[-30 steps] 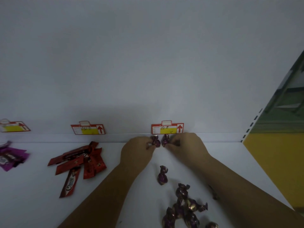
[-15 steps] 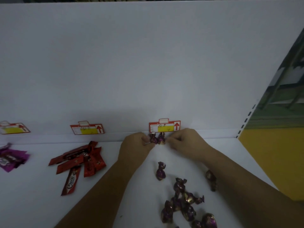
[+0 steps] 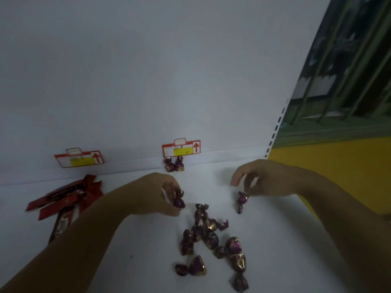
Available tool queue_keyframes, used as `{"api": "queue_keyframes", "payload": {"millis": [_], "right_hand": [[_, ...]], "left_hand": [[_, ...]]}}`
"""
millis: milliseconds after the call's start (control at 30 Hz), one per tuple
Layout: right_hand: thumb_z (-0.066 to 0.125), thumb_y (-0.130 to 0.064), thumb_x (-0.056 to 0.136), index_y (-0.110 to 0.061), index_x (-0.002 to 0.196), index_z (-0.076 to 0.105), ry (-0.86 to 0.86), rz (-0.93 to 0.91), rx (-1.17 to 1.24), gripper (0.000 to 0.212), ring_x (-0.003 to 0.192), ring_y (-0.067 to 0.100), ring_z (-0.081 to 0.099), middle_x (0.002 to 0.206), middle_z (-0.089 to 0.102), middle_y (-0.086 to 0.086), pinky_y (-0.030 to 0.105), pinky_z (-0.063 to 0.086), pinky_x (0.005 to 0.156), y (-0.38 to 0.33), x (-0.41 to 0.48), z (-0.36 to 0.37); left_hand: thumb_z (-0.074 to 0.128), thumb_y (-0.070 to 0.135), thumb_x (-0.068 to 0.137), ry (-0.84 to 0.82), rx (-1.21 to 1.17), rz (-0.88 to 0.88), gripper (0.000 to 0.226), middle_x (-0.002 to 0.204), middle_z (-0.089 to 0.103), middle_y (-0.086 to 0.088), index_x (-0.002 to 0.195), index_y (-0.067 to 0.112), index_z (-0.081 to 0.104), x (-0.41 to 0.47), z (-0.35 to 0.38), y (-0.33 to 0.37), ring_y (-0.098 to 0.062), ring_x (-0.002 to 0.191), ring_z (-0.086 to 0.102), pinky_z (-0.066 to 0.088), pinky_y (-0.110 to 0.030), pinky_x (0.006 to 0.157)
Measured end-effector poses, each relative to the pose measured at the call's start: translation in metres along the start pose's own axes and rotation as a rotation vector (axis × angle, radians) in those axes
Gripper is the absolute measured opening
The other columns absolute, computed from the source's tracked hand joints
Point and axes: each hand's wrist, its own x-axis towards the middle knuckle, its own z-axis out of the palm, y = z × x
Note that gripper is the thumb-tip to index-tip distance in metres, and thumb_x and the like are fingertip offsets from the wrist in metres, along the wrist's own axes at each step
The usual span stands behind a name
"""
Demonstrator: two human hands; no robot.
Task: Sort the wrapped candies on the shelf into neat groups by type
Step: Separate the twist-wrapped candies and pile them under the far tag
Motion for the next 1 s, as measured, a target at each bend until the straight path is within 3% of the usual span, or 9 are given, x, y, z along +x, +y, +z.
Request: {"api": "queue_keyframes", "payload": {"millis": [67, 167, 333, 467, 633, 800, 900, 1000], "right_hand": [[0.066, 0.005, 0.075, -0.027, 0.098, 0.066, -0.050, -0.021, 0.021, 0.039, 0.085, 0.006, 0.062, 0.098, 0.062, -0.011, 0.019, 0.050, 0.065, 0.005, -0.012, 0.009], [0.077, -0.004, 0.070, -0.024, 0.091, 0.069, 0.060, -0.075, -0.040, 0.030, 0.080, 0.010, 0.061, 0.092, 0.064, -0.007, 0.014, 0.045, 0.062, 0.012, -0.011, 0.024], [0.082, -0.008, 0.067, -0.024, 0.076, 0.072, 0.259, -0.073, 0.066, 0.020, 0.069, 0.009, 0.064, 0.083, 0.070, -0.003, 0.026, 0.053, 0.067, 0.013, 0.012, 0.028], [0.080, -0.001, 0.067, -0.019, 0.071, 0.070, 0.430, -0.015, 0.229, 0.021, 0.070, 0.014, 0.067, 0.089, 0.073, 0.007, 0.027, 0.053, 0.072, -0.003, 0.053, 0.031], [0.073, -0.023, 0.073, -0.020, 0.080, 0.069, 0.565, 0.040, 0.026, 0.009, 0.077, 0.010, 0.061, 0.082, 0.067, -0.006, 0.017, 0.043, 0.069, -0.016, 0.101, 0.057], [0.073, -0.033, 0.074, -0.023, 0.081, 0.073, 0.632, 0.040, 0.001, 0.012, 0.076, 0.009, 0.060, 0.079, 0.069, -0.007, 0.019, 0.043, 0.069, -0.013, 0.117, 0.071], [0.072, -0.028, 0.076, -0.026, 0.082, 0.075, 0.625, -0.009, 0.048, 0.007, 0.075, 0.007, 0.062, 0.076, 0.070, -0.009, 0.015, 0.045, 0.070, -0.009, 0.119, 0.072], [0.072, -0.024, 0.076, -0.026, 0.084, 0.076, 0.619, -0.019, 0.086, 0.008, 0.074, 0.005, 0.064, 0.076, 0.071, -0.010, 0.022, 0.051, 0.075, -0.008, 0.120, 0.072]], "left_hand": [[0.081, 0.038, 0.065, 0.061, 0.015, 0.005, 0.027, 0.081, 0.063, 0.012, 0.082, 0.030, 0.061, 0.002, 0.007, -0.002, -0.001, 0.066, 0.053, 0.035, -0.013, 0.059], [0.082, 0.036, 0.065, 0.166, -0.040, -0.013, 0.023, 0.075, 0.063, 0.011, 0.073, 0.030, 0.062, 0.006, 0.015, -0.004, 0.001, 0.062, 0.054, 0.038, -0.014, 0.058], [0.082, 0.027, 0.065, 0.431, -0.185, -0.044, 0.020, 0.076, 0.066, 0.013, 0.077, 0.024, 0.067, 0.015, 0.028, -0.003, 0.014, 0.057, 0.052, 0.037, -0.002, 0.054], [0.079, 0.029, 0.070, 0.556, -0.202, -0.112, 0.028, 0.083, 0.066, 0.012, 0.094, 0.018, 0.071, 0.029, 0.031, 0.001, 0.007, 0.059, 0.051, 0.035, -0.003, 0.056], [0.080, 0.019, 0.069, 0.681, -0.282, -0.096, 0.025, 0.088, 0.071, 0.004, 0.093, 0.015, 0.074, 0.031, 0.031, -0.009, 0.009, 0.055, 0.051, 0.035, 0.001, 0.059], [0.079, 0.015, 0.069, 0.659, -0.417, -0.117, 0.021, 0.085, 0.072, 0.004, 0.089, 0.018, 0.075, 0.030, 0.031, -0.018, 0.002, 0.053, 0.054, 0.039, -0.006, 0.057], [0.078, 0.016, 0.070, 0.641, -0.425, -0.103, 0.018, 0.082, 0.071, 0.008, 0.084, 0.025, 0.074, 0.031, 0.032, -0.019, 0.001, 0.052, 0.051, 0.039, -0.008, 0.056], [0.078, 0.018, 0.069, 0.652, -0.419, -0.101, 0.016, 0.080, 0.070, 0.012, 0.082, 0.026, 0.074, 0.031, 0.033, -0.019, 0.005, 0.052, 0.053, 0.038, -0.006, 0.055]]}}
